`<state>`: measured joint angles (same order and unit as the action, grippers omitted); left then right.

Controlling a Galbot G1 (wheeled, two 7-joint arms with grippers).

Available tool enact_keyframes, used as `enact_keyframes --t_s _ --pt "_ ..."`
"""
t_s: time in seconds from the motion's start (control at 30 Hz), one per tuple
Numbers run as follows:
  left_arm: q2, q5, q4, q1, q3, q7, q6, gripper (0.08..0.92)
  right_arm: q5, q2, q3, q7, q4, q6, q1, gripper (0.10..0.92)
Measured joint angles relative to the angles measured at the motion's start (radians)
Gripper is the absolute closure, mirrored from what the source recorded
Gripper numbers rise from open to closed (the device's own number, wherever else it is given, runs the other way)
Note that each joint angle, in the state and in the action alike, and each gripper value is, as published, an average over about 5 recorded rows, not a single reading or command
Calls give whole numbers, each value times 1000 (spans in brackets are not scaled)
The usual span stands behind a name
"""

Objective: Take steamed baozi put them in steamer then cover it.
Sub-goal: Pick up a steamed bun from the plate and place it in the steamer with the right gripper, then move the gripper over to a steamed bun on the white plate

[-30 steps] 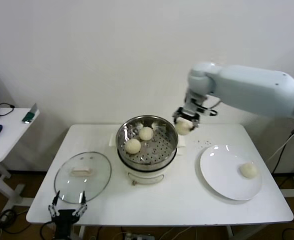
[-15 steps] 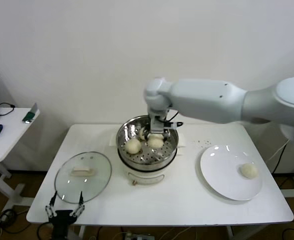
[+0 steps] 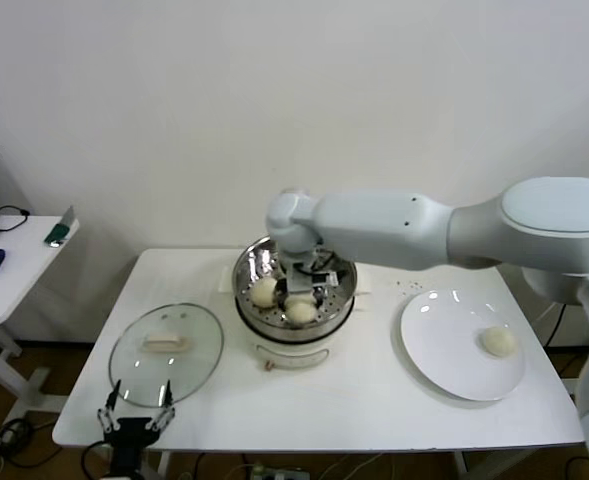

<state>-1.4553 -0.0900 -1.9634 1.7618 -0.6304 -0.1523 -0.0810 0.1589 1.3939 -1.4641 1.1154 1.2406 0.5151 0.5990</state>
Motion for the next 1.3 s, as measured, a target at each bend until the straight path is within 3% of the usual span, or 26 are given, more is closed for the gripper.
enact_keyframes --t_s 0.67,1.1,1.3 --pt "8 -2 4 -2 2 1 1 177 -33 -97 38 -9 11 -36 71 203" --pt "13 -14 -4 -10 10 9 5 177 -348 -425 -55 -105 50 -440 163 203" --pt "10 -27 -5 -22 16 13 9 177 -415 -593 -33 -106 53 -589 115 203"
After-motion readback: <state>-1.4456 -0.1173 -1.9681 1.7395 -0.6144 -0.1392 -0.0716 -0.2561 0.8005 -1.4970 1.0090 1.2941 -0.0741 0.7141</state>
